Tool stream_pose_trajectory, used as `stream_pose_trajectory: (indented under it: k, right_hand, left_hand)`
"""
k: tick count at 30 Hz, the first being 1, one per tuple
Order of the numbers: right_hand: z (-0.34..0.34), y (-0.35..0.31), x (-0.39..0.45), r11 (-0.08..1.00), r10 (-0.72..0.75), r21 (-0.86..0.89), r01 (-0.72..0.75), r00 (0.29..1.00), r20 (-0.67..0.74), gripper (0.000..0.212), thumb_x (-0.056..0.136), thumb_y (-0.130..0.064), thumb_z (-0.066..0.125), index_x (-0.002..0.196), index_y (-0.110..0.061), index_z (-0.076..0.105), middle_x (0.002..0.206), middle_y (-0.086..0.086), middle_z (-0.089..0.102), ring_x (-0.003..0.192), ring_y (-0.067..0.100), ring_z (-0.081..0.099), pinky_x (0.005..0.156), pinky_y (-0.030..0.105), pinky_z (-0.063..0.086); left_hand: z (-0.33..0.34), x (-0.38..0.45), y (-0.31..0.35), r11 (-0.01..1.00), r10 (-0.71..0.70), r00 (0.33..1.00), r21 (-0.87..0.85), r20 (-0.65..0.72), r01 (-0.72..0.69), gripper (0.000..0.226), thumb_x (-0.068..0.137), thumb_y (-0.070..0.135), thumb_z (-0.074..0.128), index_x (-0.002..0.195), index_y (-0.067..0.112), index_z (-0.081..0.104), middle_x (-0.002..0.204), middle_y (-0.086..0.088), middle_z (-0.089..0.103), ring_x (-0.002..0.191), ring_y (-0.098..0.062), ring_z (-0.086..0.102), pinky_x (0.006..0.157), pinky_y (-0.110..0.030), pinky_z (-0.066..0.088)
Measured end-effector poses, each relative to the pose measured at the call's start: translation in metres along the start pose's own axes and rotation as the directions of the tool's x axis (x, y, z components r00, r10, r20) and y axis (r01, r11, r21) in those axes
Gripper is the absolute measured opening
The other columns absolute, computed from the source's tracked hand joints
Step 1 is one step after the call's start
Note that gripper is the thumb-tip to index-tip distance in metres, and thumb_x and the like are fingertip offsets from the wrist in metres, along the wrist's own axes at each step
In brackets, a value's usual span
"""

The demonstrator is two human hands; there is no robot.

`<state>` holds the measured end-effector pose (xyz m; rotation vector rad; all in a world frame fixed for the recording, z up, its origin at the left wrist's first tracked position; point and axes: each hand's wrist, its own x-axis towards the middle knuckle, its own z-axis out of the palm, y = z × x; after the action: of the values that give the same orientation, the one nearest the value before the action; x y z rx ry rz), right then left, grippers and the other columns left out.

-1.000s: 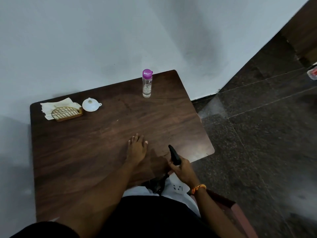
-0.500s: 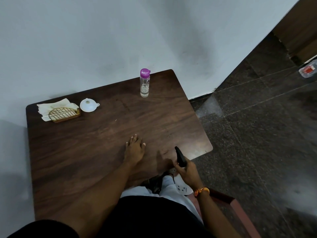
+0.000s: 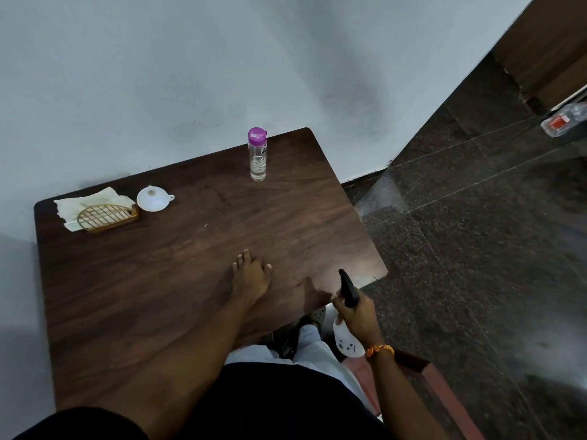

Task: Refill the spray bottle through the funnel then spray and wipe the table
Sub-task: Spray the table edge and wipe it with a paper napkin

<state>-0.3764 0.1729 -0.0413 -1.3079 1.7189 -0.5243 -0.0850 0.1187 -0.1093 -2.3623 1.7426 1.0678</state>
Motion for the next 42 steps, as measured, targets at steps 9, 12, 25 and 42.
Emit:
stream_pose_trajectory:
  k: [9, 12, 25, 42]
  right_hand:
    - [0.014, 0.010, 0.009, 0.981, 0.061, 0.190, -0.047, 0.996, -0.069, 0.006, 0.093, -0.003, 0.073, 0.091, -0.007, 0.069, 0.065, 0.009, 0.062, 0.050, 0.022, 0.056, 0.050, 0.037, 0.050]
    - [0.023, 0.030, 0.011, 0.972, 0.133, 0.208, -0.112, 0.987, -0.090, 0.015, 0.090, -0.004, 0.071, 0.077, -0.005, 0.062, 0.059, 0.009, 0.055, 0.051, 0.024, 0.051, 0.054, 0.040, 0.044]
    - [0.019, 0.064, 0.003, 0.957, 0.206, 0.233, -0.173, 0.970, -0.127, 0.025, 0.089, -0.007, 0.073, 0.069, -0.005, 0.058, 0.056, 0.008, 0.056, 0.049, 0.023, 0.052, 0.051, 0.040, 0.046]
    - [0.009, 0.028, 0.005, 0.941, 0.042, 0.337, 0.004, 0.990, -0.131, 0.009, 0.092, -0.025, 0.081, 0.088, -0.022, 0.074, 0.064, -0.001, 0.066, 0.058, 0.016, 0.059, 0.060, 0.040, 0.051]
  left_hand:
    - [-0.003, 0.000, -0.005, 1.000, 0.009, 1.000, 0.013, 0.015, -0.009, 0.051, 0.110, 0.040, 0.041, 0.154, 0.016, 0.049, 0.173, -0.020, 0.017, 0.160, -0.040, 0.016, 0.128, -0.054, 0.015]
    - [-0.003, -0.004, -0.009, 1.000, 0.021, 1.000, -0.005, 0.015, -0.020, 0.052, 0.110, 0.039, 0.042, 0.159, 0.020, 0.043, 0.175, -0.015, 0.013, 0.161, -0.036, 0.012, 0.129, -0.056, 0.014]
    - [0.004, 0.008, 0.002, 0.999, -0.037, 0.999, 0.035, 0.037, 0.036, 0.053, 0.107, 0.042, 0.046, 0.151, 0.013, 0.050, 0.172, -0.023, 0.016, 0.159, -0.043, 0.016, 0.129, -0.056, 0.016]
    - [0.007, -0.004, -0.005, 0.999, -0.001, 0.999, 0.036, 0.045, -0.001, 0.063, 0.105, 0.035, 0.052, 0.162, 0.018, 0.030, 0.175, -0.016, 0.004, 0.162, -0.038, 0.004, 0.128, -0.061, 0.016]
